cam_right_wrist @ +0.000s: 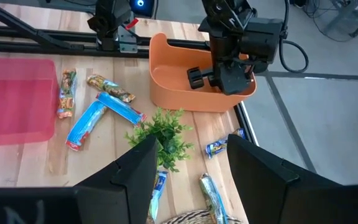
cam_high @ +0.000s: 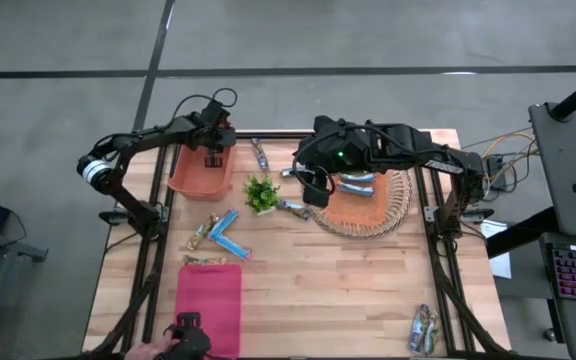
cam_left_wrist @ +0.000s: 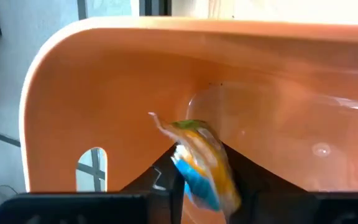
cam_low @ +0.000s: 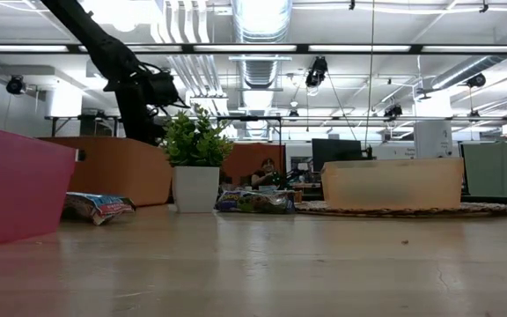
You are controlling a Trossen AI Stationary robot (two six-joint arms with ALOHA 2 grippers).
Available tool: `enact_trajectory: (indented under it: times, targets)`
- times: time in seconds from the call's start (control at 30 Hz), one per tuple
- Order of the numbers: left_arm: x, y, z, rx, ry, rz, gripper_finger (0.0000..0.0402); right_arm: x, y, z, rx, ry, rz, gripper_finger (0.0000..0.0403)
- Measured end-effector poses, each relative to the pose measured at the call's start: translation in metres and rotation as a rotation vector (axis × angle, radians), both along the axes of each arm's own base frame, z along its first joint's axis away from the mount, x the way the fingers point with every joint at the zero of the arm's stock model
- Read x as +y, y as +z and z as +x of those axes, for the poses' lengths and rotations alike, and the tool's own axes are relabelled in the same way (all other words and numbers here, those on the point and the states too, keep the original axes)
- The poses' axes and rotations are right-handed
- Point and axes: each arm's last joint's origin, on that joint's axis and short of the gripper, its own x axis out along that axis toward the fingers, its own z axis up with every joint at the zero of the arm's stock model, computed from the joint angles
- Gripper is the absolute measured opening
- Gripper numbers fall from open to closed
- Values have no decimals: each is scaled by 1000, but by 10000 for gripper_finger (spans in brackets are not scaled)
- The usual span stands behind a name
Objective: Pick and place Granola Bars by type
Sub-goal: Put the yellow granola bar into the left orange bin
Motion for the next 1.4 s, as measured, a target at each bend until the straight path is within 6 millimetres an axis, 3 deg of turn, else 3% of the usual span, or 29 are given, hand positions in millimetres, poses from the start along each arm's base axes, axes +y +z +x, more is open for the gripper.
enact_trajectory:
  times: [0.73,0.97,1.17,1.4]
  targets:
    - [-2,18,-1,39,126,-41,238,0,0,0,19,43,-55,185]
    - [-14,51,5,10,261,-164,243,-1,0,0,19,49,-66,185]
    - [-30,91,23,-44,248,-183,243,-1,2,1,1,48,-68,185]
    - [-58,134,45,-237,202,-257,242,-1,5,-3,-9,57,-63,185]
